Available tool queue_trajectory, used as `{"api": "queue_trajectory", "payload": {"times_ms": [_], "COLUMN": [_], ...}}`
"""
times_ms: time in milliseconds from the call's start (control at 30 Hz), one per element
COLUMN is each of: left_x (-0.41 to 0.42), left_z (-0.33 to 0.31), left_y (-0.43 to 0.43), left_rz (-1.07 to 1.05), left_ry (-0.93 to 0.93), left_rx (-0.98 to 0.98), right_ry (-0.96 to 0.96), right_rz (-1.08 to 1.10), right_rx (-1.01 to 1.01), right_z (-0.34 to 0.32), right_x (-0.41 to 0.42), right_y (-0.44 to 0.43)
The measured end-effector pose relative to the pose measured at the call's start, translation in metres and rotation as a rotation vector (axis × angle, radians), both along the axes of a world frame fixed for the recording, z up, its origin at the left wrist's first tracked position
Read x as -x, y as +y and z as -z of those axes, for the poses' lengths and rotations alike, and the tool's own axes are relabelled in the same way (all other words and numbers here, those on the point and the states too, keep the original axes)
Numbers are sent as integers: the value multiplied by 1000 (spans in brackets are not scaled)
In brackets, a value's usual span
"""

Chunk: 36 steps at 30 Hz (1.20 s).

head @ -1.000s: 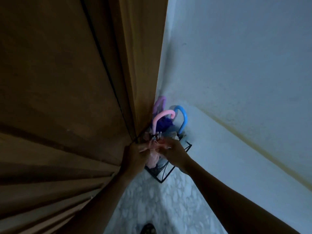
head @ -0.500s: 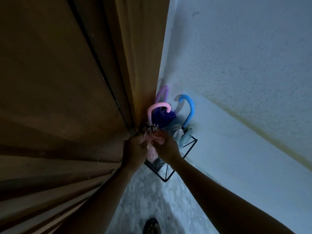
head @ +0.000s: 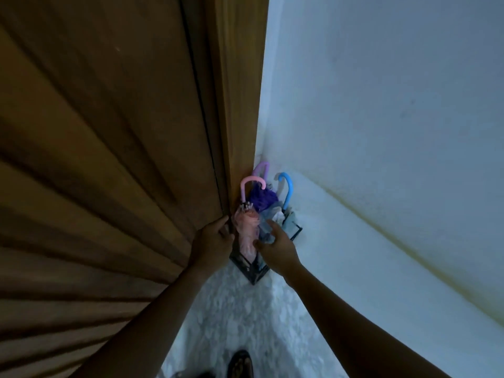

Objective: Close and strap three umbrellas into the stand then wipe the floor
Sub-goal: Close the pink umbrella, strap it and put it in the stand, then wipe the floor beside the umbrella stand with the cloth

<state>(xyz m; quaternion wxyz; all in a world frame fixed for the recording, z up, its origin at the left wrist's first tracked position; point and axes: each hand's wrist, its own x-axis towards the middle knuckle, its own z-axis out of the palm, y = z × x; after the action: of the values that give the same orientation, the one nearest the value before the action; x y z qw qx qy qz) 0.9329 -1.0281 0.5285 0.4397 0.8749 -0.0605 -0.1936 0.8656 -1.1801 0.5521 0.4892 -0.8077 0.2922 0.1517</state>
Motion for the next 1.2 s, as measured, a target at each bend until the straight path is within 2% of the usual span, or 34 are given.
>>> {"api": "queue_trajectory", "payload": {"times_ms": [133, 333, 433, 567, 667, 767, 833, 1033, 1200], "left_x": [65, 182, 234, 290, 326, 356, 371, 384, 376], "left_z": [-86, -237, -317, -406, -456, -488, -498, -497, -503], "left_y": [26, 104, 160, 250, 319, 387, 433, 577, 692], "left_rz": [-36, -129, -239, -367, -479, -594, -663, -771, -915], "left_ry": [-80, -327, -410, -565, -643, -748, -747, -794, -940], "left_rx": [-64, -181, -192, -243, -284, -327, -345, -426, -522], "right_ry": [-159, -473, -573, -658, -733, -824, -856, -918, -912], "right_rz": [-12, -112, -139, -309, -433, -536, -604, -677, -724], "right_rx": [-23, -42, -153, -278, -300, -314, -325, -326, -284], "right_z": [-75, -195, -258, -354, -405, -435, -450, -464, -465], "right_x": [58, 140, 160, 190, 212, 226, 234, 234, 224], "right_y": [15, 69, 119, 203, 269, 340, 391, 546, 676]}}
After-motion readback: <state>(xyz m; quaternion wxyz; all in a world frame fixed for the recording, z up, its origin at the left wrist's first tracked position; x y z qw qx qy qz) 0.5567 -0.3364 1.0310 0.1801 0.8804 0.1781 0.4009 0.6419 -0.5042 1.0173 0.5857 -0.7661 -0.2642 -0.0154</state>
